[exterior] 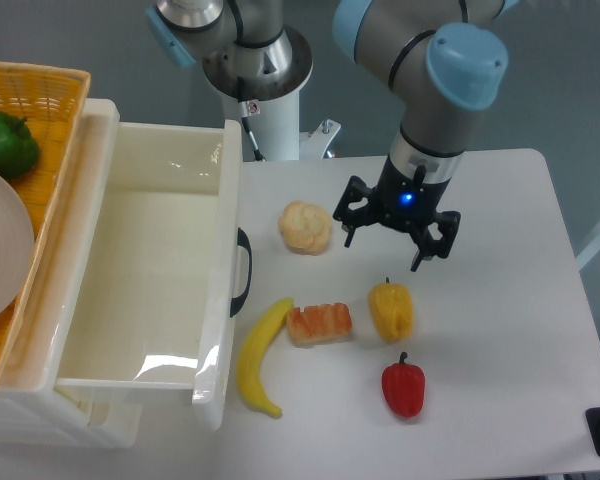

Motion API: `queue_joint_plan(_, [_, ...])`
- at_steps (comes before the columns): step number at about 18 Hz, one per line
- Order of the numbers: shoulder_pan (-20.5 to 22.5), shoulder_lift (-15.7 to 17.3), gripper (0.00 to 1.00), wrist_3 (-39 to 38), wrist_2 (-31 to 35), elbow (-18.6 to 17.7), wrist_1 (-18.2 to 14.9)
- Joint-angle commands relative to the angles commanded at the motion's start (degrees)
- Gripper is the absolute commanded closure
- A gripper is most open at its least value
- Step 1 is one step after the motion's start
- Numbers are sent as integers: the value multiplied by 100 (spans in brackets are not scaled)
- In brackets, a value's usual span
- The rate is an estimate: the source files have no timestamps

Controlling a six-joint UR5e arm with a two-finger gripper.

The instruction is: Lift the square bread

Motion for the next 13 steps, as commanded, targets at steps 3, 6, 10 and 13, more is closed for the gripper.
queue_joint_plan(3, [0,0,0,245,-26,0,-17])
queue_joint_plan(6, [-26,0,0,316,-18,-18,0])
queue_joint_plan(10, [-97,-26,0,281,-9,-44,149])
queue_joint_plan(13, [-140,-18,0,290,-9,-193,386])
